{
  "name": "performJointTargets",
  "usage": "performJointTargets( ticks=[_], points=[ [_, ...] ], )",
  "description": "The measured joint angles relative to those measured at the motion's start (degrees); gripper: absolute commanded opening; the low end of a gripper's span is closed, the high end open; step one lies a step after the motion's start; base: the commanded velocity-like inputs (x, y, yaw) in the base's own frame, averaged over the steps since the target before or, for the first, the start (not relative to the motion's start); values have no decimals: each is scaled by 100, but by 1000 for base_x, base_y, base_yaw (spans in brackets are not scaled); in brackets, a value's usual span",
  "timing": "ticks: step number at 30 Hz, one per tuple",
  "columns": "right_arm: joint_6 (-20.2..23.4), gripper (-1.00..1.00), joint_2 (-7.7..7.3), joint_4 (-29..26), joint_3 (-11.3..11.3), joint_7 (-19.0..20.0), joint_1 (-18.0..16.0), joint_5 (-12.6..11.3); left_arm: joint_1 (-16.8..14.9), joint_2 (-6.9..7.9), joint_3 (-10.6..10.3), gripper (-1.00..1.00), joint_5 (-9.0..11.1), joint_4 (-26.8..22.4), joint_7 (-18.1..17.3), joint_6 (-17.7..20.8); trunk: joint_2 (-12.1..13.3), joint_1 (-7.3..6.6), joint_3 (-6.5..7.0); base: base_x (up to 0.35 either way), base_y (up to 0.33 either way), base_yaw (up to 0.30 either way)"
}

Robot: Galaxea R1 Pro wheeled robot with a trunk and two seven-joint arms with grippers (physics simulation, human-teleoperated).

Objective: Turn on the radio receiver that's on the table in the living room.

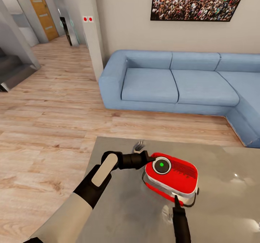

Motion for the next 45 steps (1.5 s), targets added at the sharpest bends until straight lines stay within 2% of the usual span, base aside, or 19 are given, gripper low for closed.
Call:
performJointTargets(
  ticks=[3, 6, 11, 12, 14, 16, 17, 20, 22, 25, 27, 28, 31, 32, 34, 35, 38, 41, 45],
  points=[
    [48, -100, -322, -825, -217, 728, -2, 15, 0, 0, -3, -100, -22, -11, -5, 0, 0, 0, 0, 73, 0, 0],
    [77, -100, -585, -1485, -461, 1252, -1, 43, 0, 0, -4, -100, -37, -10, -7, 0, 0, 0, 0, 73, 0, 0],
    [123, -100, -959, -2537, -954, 2215, 1, 52, 0, 0, -4, -100, -85, 57, -7, 1, 0, 0, 0, 73, 0, 0],
    [120, -100, -1038, -2795, -1086, 2497, 2, 16, 0, 0, -5, -100, -125, 81, -7, -11, 0, 0, 0, 72, 0, 0],
    [203, -100, -1162, -3311, -1422, 3148, 2, 197, 0, 0, -4, -100, -241, 132, -7, -73, 0, 0, 0, 72, 0, 0],
    [221, -100, -1239, -3745, -1859, 3939, 2, 332, 0, 0, -4, -100, -373, 206, -7, -118, 0, 0, 0, 52, 0, 0],
    [224, -100, -1251, -3841, -1990, 4160, 2, 379, 0, 0, -4, -100, -401, 226, -9, -126, 0, 0, 0, 30, 0, 0],
    [203, -100, -1286, -4237, -2809, 5489, -9, 640, 0, 1, -2, -100, -570, 293, -9, -149, 0, 0, 0, 13, 0, 0],
    [168, -100, -1293, -4341, -3262, 6333, -95, 712, 0, 0, 1, -100, -705, 325, -8, -156, 0, 0, 0, 4, 0, 0],
    [129, -100, -1292, -4398, -3954, 7776, -467, 799, 0, 0, 2, -100, -911, 501, -8, -254, 0, 0, 0, 1, 0, 0],
    [145, -100, -1290, -4406, -4400, 8780, -785, 833, 0, 0, 1, -100, -961, 638, -10, -369, 0, 0, 0, 0, 0, 0],
    [134, -100, -1289, -4409, -4513, 9061, -876, 843, 0, 0, 0, -100, -967, 673, -10, -392, 0, 0, 0, 0, 0, 0],
    [198, -100, -1295, -4412, -5176, 10701, -1343, 806, 0, 0, -2, -100, -991, 811, -9, -465, 0, 0, 0, 0, 0, 0],
    [193, -100, -1295, -4412, -5300, 10954, -1412, 831, 0, 0, -2, -100, -992, 822, -9, -471, 0, 0, 0, 0, 0, 0],
    [267, -100, -1295, -4412, -5715, 11703, -1605, 847, 0, 0, -2, -100, -997, 848, -8, -484, 0, 0, 0, 0, 0, 0],
    [342, -100, -1296, -4412, -5859, 11935, -1656, 849, 0, 0, -2, -100, -1007, 855, -8, -490, 0, 0, 0, 0, 0, 0],
    [523, -100, -1296, -4405, -6036, 12226, -1718, 841, 0, 0, 2, -100, -1119, 862, -7, -497, 0, 0, 0, 0, 0, 0],
    [702, -100, -1293, -4383, -6099, 12369, -1737, 809, 0, 0, 5, -100, -1261, 865, -7, -500, 0, 0, 0, 0, 0, 0],
    [963, -100, -1271, -4333, -6128, 12645, -1744, 776, -1, 0, 11, -100, -1331, 866, -7, -501, 0, 0, -1, 0, 0, 0]
  ],
)
